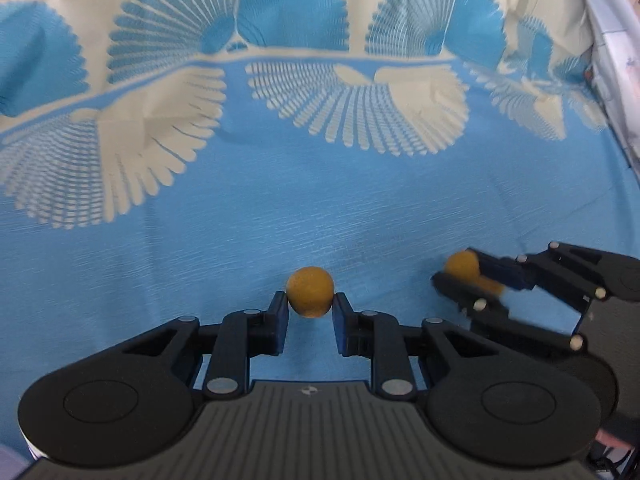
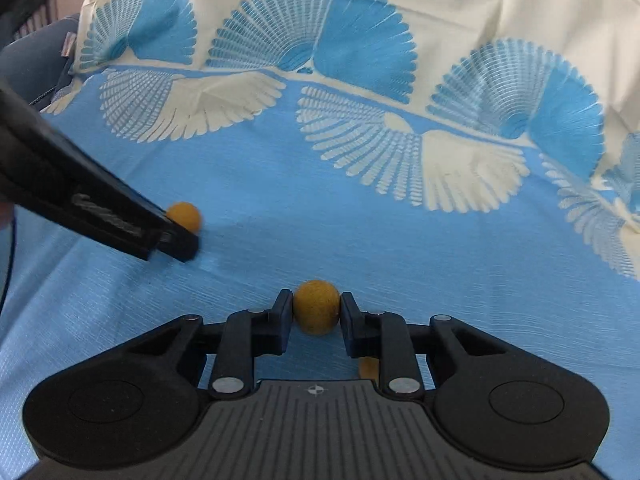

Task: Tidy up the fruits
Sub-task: 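Grasp a yellow-brown fruit with the left tool while the right tool grasps another, then carry both yellow-brown fruits over the plate and lower them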

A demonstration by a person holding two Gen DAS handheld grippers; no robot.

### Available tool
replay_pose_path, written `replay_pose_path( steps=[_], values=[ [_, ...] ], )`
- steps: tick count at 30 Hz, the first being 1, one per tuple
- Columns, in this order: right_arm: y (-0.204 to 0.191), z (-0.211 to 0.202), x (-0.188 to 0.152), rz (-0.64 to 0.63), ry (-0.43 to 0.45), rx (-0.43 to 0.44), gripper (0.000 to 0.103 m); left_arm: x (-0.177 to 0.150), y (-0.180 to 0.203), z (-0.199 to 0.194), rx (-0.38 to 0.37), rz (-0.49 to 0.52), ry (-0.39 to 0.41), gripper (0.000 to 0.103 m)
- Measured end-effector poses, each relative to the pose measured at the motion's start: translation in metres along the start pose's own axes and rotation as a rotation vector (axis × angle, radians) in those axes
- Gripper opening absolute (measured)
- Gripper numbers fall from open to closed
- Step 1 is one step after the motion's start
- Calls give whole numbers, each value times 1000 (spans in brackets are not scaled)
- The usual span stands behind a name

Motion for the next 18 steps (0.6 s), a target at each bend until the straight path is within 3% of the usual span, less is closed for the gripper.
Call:
replay_pose_path(
  steps=[9, 18],
  values=[
    [-46, -121, 23, 41, 174, -20, 26, -44, -15, -140, 56, -43, 130, 26],
    [-144, -240, -2, 95, 229, 129, 26, -145, -55, -261, 145, -102, 147, 26]
  ],
)
Point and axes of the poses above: each gripper's, at about its wrist camera, not at the fingertips, and z roughly the way its jaws point, y to its right, x to its top, the point moved 2 cm from there along z, roughly the way its jaws point
